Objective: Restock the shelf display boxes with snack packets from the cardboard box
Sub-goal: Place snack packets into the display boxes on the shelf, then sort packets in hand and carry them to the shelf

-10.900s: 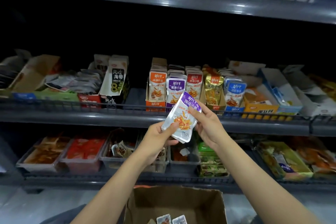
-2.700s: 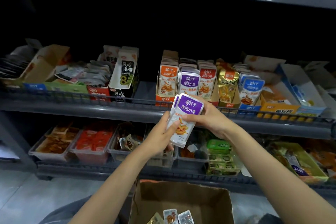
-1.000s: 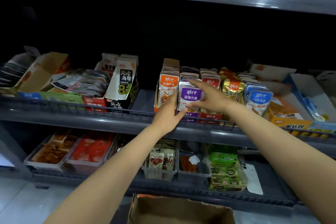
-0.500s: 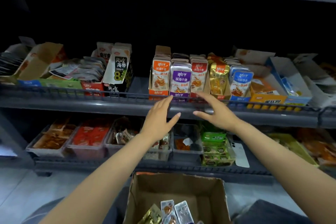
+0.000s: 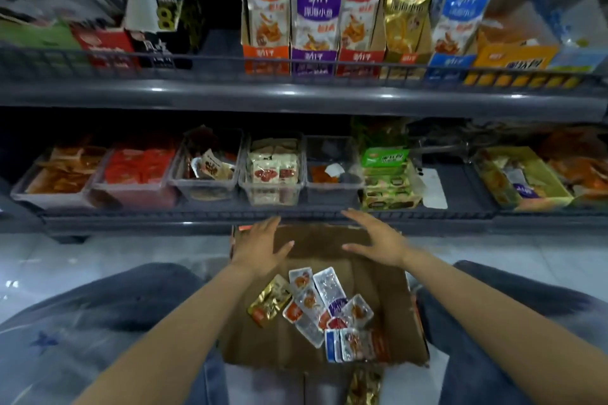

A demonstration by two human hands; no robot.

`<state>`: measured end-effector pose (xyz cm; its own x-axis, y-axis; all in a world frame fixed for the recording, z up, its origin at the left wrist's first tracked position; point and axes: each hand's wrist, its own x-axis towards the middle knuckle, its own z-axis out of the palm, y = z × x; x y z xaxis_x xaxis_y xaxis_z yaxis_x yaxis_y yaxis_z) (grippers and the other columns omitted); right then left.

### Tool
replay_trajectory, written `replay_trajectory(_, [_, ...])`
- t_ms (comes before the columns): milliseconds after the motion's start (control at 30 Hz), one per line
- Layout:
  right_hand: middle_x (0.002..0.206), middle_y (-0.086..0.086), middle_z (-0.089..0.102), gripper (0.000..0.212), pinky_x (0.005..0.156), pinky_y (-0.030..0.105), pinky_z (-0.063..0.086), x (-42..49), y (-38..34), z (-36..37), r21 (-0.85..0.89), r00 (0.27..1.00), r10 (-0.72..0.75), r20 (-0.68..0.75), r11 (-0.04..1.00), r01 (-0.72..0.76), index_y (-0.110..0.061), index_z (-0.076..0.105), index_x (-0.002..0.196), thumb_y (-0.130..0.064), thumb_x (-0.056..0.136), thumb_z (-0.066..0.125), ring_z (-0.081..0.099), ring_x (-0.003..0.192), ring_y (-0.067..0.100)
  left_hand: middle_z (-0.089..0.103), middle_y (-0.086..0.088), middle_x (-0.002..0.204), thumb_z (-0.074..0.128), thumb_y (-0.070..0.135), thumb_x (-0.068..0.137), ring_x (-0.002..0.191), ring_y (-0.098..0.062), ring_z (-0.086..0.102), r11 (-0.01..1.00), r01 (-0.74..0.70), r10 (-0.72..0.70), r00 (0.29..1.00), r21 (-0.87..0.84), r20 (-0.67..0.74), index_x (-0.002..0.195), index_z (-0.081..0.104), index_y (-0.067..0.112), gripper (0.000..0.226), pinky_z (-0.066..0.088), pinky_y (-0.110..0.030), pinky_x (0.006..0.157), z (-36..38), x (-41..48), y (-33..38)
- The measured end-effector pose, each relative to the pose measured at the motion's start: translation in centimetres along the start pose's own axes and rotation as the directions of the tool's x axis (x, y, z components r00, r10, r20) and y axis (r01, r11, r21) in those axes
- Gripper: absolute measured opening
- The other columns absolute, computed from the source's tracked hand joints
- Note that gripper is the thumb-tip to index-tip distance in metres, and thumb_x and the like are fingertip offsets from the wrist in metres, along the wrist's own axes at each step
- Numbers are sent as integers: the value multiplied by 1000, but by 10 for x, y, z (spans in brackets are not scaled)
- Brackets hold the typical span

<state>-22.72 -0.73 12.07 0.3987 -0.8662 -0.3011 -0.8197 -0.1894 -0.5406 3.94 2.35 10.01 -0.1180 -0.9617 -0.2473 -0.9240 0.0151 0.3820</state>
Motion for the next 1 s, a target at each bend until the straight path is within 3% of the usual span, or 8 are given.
replay_trajectory(100, [153, 1, 29, 78, 116, 29, 23, 4, 22, 33, 51, 996, 73, 59, 996, -76, -21, 29, 147, -42, 83, 67, 28, 141, 18, 32, -5, 152, 42, 54, 93, 139, -23, 30, 998, 58, -58, 994, 5, 87, 148, 26, 16, 69, 26, -40, 114, 30, 1, -16])
replay_trajectory(267, [147, 8, 35, 73, 106, 19, 28, 9, 52, 79, 176, 964, 237, 118, 951, -255, -11, 34, 143, -24, 83, 72, 37, 133, 23, 36, -9, 149, 42, 49, 95, 133, -27, 38, 987, 143, -154, 966, 67, 206, 147, 27, 16, 63, 34, -36, 107, 67, 7, -35])
replay_trajectory(400, [146, 8, 37, 75, 105, 26, 33, 9, 79, 112, 163, 911, 311, 269, 918, -362, -14, 34, 143, -24, 80, 74, 40, 130, 24, 39, -9, 146, 44, 43, 97, 130, -28, 40, 982, 179, -191, 929, 69, 316, 145, 29, 17, 57, 35, -33, 102, 96, 13, -41])
replay_trajectory(500, [144, 15, 39, 71, 95, 19, 39, 8, 99, 135, 175, 854, 383, 352, 870, -462, -6, 35, 141, -13, 82, 72, 42, 129, 29, 42, -9, 145, 46, 46, 95, 129, -28, 41, 977, 205, -211, 898, 56, 386, 145, 32, 20, 58, 36, -32, 103, 120, 17, -48])
replay_trajectory(567, [144, 14, 36, 72, 96, 21, 40, 5, 110, 151, 162, 825, 397, 401, 856, -491, -9, 37, 140, -16, 79, 76, 40, 130, 28, 44, -8, 143, 47, 47, 93, 128, -27, 43, 974, 226, -215, 884, 24, 415, 144, 35, 21, 58, 36, -32, 104, 136, 18, -50])
replay_trajectory(700, [151, 4, 26, 84, 109, 31, 35, 5, 133, 177, 108, 805, 372, 461, 878, -467, -20, 33, 144, -26, 74, 80, 35, 134, 22, 38, -8, 148, 40, 52, 95, 132, -26, 40, 968, 233, -250, 853, 95, 458, 146, 30, 17, 63, 34, -32, 107, 162, 20, -47])
replay_trajectory(833, [158, -4, 4, 104, 118, 42, 20, 11, 151, 196, 12, 794, 322, 515, 924, -383, -24, 15, 151, -25, 71, 81, 8, 145, 22, 39, -9, 148, 43, 49, 95, 134, -26, 37, 972, 206, -234, 838, 111, 493, 145, 32, 13, 63, 31, -31, 108, 181, 23, -46])
replay_trajectory(1000, [149, 4, 23, 98, 116, 40, 15, 14, 156, 211, -200, 826, 339, 450, 940, -277, -22, 22, 146, -37, 68, 80, 15, 139, 27, 34, -8, 151, 43, 49, 95, 137, -26, 31, 969, 227, -247, 826, 103, 507, 147, 28, 16, 64, 27, -33, 110, 190, 25, -44])
